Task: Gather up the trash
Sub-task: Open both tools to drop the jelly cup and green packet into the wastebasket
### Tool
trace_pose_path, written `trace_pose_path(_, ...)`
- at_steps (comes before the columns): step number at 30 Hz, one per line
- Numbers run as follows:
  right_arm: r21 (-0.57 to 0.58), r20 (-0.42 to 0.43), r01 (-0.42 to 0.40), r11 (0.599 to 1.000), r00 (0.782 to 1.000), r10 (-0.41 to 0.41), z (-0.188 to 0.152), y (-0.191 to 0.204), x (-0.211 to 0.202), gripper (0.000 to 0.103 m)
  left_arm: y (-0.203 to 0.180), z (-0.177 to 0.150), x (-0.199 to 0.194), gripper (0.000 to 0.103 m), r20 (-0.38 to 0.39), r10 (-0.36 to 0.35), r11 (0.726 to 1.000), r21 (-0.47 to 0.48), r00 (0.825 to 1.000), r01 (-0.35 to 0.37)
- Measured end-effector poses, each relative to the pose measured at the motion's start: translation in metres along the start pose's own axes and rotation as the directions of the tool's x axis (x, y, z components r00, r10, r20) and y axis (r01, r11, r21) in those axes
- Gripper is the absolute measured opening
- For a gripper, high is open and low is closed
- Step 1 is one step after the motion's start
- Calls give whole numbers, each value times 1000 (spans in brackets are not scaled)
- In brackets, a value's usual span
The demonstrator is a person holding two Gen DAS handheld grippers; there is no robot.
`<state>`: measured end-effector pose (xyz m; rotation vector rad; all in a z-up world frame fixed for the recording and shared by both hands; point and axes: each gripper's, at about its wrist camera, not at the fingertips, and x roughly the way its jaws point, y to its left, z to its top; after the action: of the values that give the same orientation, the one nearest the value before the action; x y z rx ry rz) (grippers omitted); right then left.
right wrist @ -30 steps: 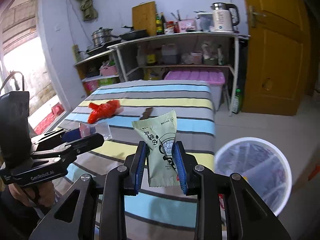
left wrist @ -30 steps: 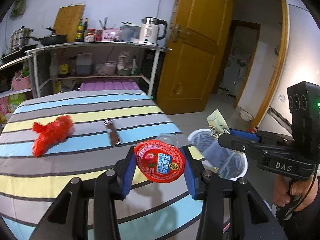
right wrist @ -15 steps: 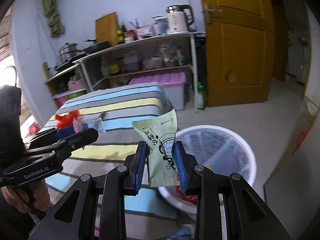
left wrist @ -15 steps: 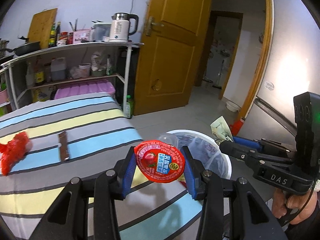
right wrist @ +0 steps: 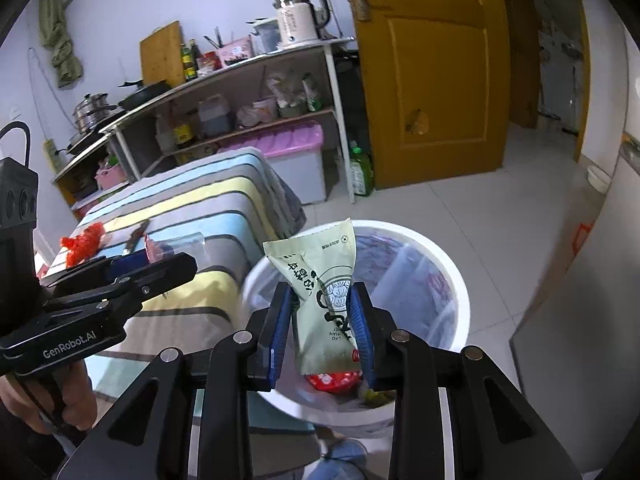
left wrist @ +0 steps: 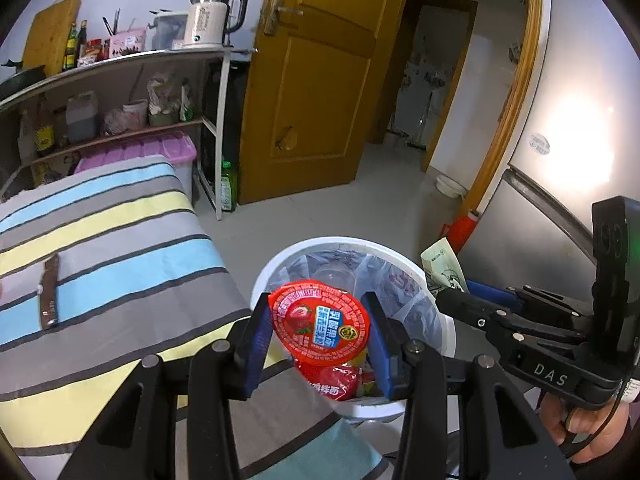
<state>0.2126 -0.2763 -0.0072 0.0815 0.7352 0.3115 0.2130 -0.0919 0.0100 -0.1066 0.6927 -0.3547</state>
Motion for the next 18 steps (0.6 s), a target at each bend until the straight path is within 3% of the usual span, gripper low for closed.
trace_pose_path(5, 17, -23, 10, 1000, 1000, -10, -2, -9, 12, 34, -5, 4, 18, 46, -24, -18, 1000, 5, 1000, 18)
trace_pose_path(11, 37, -47, 26, 999, 999, -24, -6, -20, 22, 49, -4, 7, 35, 53, -54, -23, 1000, -2, 998, 23)
trace_pose_path(14, 42, -44, 30, 999, 999, -28, -7, -24, 22, 51, -2, 7, 38, 60, -57, -35, 999, -14, 998, 35)
trace_pose_path(18, 48, -41, 31, 998, 999, -29, -7, -27, 21, 51, 0, 7, 38, 60, -59, -37, 999, -20, 998, 36)
